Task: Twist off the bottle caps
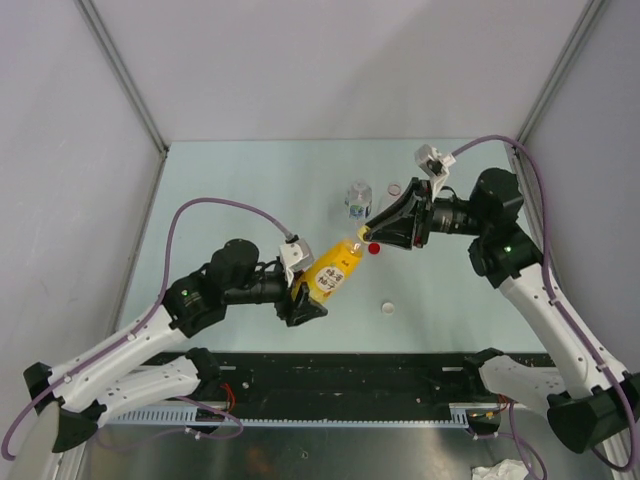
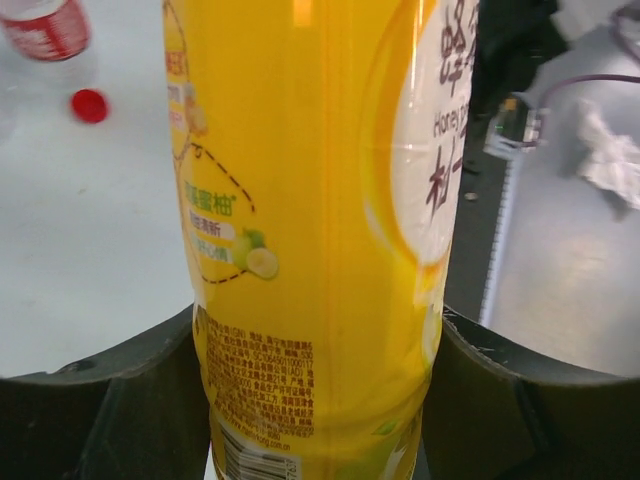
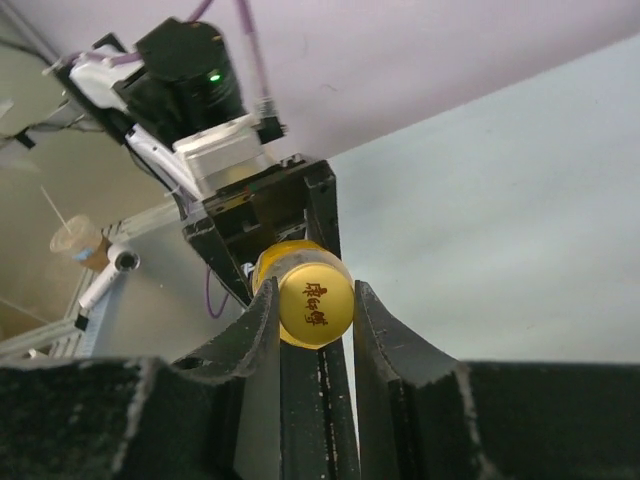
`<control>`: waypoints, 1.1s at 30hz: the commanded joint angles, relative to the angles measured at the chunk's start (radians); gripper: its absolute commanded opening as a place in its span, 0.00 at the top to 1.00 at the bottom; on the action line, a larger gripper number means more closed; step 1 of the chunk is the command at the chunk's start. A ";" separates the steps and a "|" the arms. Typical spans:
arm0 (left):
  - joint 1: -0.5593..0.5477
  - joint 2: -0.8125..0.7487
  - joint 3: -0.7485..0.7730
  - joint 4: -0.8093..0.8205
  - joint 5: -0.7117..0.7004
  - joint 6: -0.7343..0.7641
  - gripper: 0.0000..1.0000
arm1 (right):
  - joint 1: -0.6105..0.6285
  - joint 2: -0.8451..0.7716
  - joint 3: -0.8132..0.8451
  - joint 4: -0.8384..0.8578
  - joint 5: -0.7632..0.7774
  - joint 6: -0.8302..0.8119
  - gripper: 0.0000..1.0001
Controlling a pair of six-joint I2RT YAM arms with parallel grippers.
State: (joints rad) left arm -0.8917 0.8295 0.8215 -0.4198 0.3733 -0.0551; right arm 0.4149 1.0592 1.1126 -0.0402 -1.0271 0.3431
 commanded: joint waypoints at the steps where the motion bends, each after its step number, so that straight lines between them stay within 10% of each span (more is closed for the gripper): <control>1: -0.006 -0.030 0.107 0.236 0.399 -0.007 0.87 | 0.018 -0.040 -0.037 0.078 -0.067 -0.106 1.00; 9: 0.002 -0.029 0.152 0.274 0.622 -0.027 0.86 | 0.022 -0.074 -0.045 0.174 -0.128 -0.091 1.00; 19: 0.011 -0.033 0.108 0.276 0.495 -0.039 0.86 | 0.024 -0.086 -0.046 0.173 -0.030 -0.057 0.98; 33: 0.032 -0.005 0.048 0.094 0.087 0.086 0.88 | -0.001 -0.064 -0.045 0.270 0.020 0.101 0.16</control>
State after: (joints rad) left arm -0.8604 0.8265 0.8547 -0.3416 0.5812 -0.0689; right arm 0.4213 0.9894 1.0767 0.2043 -1.0557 0.4149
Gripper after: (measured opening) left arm 0.690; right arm 0.780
